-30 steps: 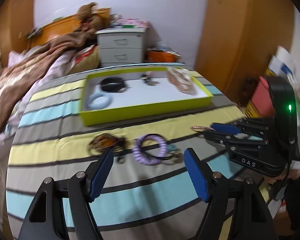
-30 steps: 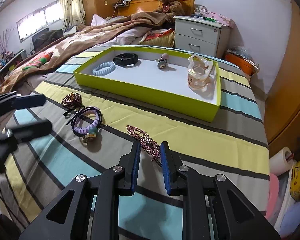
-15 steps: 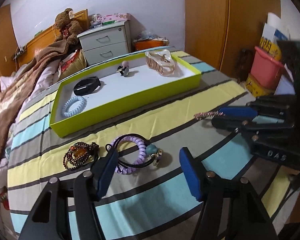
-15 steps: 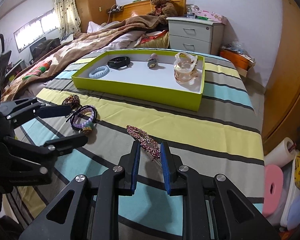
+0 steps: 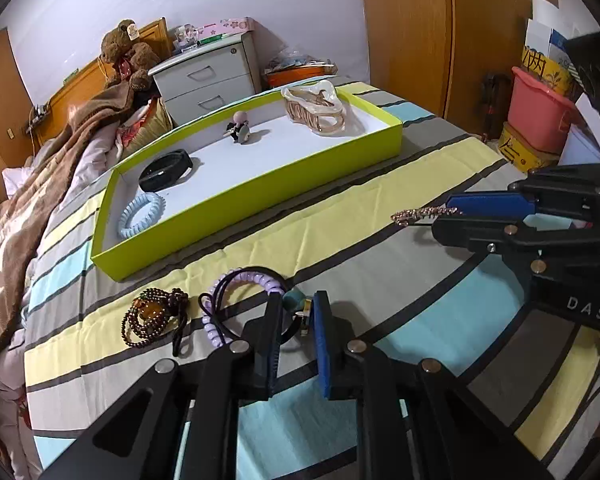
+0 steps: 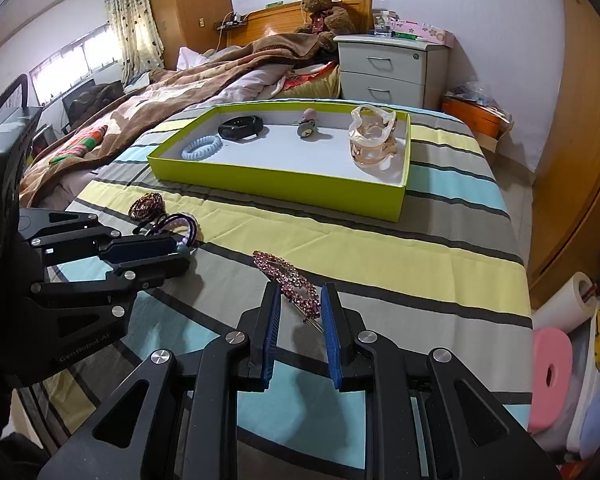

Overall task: Organize jewelry
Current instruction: 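Grasp the black hair tie with teal bead with the left tool, then carry the black hair tie with the left tool while the right tool carries the rhinestone clip over the box, then open the left tool to drop the black hair tie while the right tool releases the rhinestone clip, then withdraw both tools from the box toward the purple tie and bead bracelet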

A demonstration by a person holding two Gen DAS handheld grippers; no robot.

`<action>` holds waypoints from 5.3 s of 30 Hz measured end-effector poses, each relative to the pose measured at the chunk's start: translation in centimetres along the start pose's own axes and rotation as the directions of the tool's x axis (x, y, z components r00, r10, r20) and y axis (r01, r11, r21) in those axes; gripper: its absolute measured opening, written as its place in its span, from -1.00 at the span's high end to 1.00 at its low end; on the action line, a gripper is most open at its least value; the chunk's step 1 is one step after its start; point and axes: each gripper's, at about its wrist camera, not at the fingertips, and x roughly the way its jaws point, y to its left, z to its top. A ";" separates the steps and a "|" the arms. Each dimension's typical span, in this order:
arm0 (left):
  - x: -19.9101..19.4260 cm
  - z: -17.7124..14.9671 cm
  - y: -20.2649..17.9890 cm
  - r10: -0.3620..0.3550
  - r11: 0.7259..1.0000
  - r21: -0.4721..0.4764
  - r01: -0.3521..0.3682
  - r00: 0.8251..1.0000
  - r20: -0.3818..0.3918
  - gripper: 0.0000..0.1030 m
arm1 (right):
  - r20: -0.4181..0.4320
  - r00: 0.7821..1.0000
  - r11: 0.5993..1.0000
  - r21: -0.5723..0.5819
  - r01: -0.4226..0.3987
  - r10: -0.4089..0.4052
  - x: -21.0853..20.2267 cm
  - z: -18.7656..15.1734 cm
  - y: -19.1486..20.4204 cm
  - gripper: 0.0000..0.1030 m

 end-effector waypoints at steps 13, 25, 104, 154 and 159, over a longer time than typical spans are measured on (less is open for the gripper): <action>-1.4 0.0 1.6 -0.051 0.995 -0.088 0.056 0.997 0.058 0.81 | 0.007 1.000 1.000 0.004 0.007 -0.007 -0.5 0.0 0.5 0.58; -3.1 0.2 3.3 -0.047 0.985 -0.161 0.066 0.992 0.119 0.81 | 0.030 0.999 1.000 -0.008 0.018 -0.018 -1.5 0.6 1.3 0.58; 6.9 7.4 13.8 0.012 0.954 -0.301 -0.003 0.999 0.030 0.80 | -0.091 0.990 0.988 -0.118 0.095 -0.106 13.4 13.8 2.1 0.58; 2.2 6.9 13.2 0.004 0.939 -0.343 0.033 0.994 0.106 -0.26 | -0.021 0.996 0.995 -0.037 0.091 -0.092 9.1 13.7 2.0 0.30; 0.3 6.3 13.0 0.015 0.937 -0.348 0.030 0.992 0.127 -0.35 | 0.008 0.997 0.997 -0.017 0.079 -0.078 7.2 13.1 2.6 0.29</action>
